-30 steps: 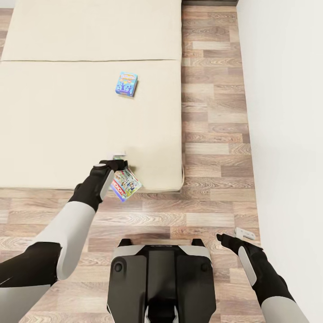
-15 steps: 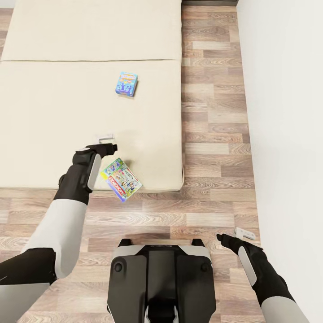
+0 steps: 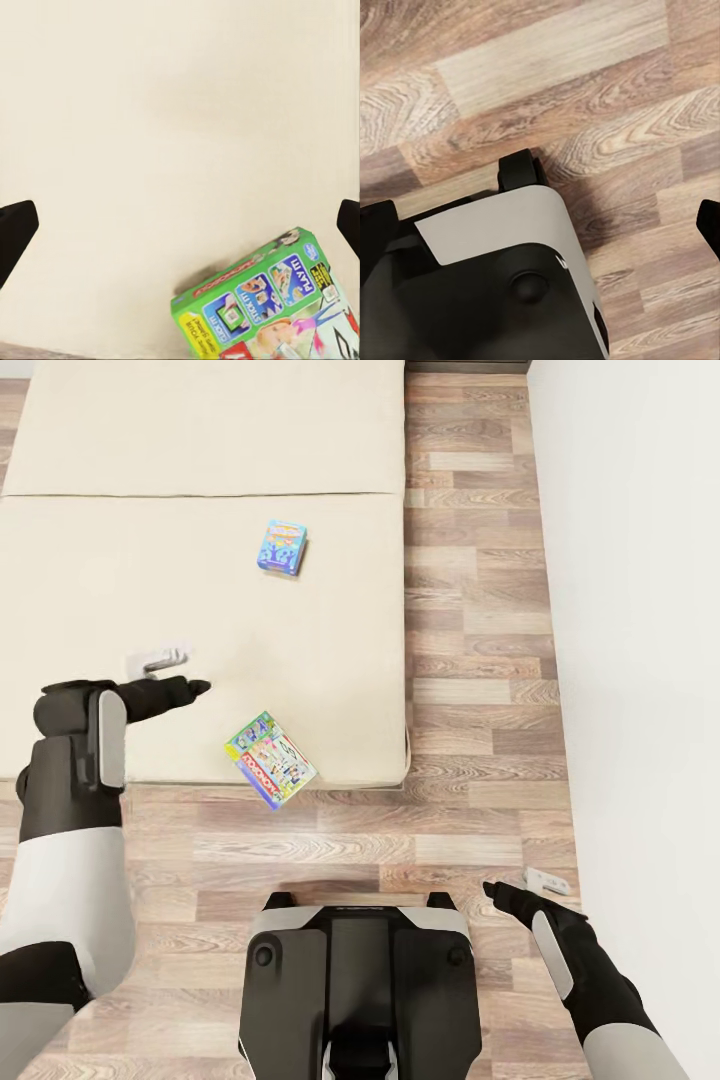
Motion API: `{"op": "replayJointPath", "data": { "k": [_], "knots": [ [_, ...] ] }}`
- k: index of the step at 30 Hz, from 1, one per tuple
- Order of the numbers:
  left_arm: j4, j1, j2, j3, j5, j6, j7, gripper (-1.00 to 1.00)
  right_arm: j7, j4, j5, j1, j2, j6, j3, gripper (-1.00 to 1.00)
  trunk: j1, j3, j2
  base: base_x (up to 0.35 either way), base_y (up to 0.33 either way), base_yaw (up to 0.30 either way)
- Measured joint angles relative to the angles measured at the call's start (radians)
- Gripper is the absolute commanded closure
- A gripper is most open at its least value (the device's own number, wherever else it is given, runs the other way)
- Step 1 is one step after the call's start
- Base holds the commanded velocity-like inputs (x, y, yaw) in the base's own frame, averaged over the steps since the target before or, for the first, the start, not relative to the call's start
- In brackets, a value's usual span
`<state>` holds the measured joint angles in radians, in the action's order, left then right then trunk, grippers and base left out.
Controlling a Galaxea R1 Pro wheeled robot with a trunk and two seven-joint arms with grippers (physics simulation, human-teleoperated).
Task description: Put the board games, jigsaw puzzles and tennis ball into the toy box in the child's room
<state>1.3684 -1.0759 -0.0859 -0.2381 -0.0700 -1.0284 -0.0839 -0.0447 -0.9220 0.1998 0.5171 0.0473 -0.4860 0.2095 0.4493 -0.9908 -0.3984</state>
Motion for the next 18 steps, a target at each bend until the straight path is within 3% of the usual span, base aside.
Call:
{"op": "replayJointPath", "data": {
  "k": [1, 2, 10, 11, 15, 16, 18],
  "knots": [
    [0.005, 0.013, -0.017, -0.009, -0.005, -0.005, -0.034, -1.00, 0.001, 0.000, 0.001, 0.000, 0.000, 0.000, 0.000, -1.00, 0.000, 0.000, 0.000, 0.000, 0.000, 0.000],
    [0.012, 0.040, -0.050, -0.020, -0.007, -0.012, -0.099, -1.00, 0.002, 0.000, 0.004, -0.001, 0.000, -0.001, 0.000, -1.00, 0.000, 0.000, 0.000, 0.000, 0.000, 0.000],
    [0.023, 0.184, -0.196, -0.047, -0.021, -0.011, -0.384, -1.00, 0.005, -0.001, 0.010, -0.002, 0.001, -0.002, 0.001, -1.00, 0.000, 0.000, 0.000, 0.000, 0.000, 0.000],
    [0.023, 0.224, -0.229, -0.063, -0.022, -0.009, -0.471, -1.00, 0.005, -0.001, 0.011, -0.002, 0.002, -0.002, 0.001, -1.00, 0.000, 0.000, 0.000, 0.000, 0.000, 0.000],
    [0.023, 0.312, -0.293, -0.122, -0.036, -0.010, -0.676, -1.00, 0.006, -0.003, 0.013, -0.002, 0.001, -0.002, 0.001, -1.00, 0.000, 0.000, 0.000, 0.000, 0.000, 0.000],
    [0.023, 0.357, -0.316, -0.158, -0.036, -0.010, -0.785, -1.00, 0.006, -0.004, 0.014, -0.002, 0.001, -0.002, 0.001, -1.00, 0.000, 0.000, 0.000, 0.000, 0.000, 0.000],
    [0.023, 0.408, -0.333, -0.200, -0.039, -0.012, -0.897, -1.00, 0.007, -0.006, 0.014, -0.002, 0.000, -0.002, 0.001, -1.00, 0.000, 0.000, 0.000, 0.000, 0.000, 0.000]
  ]
}}
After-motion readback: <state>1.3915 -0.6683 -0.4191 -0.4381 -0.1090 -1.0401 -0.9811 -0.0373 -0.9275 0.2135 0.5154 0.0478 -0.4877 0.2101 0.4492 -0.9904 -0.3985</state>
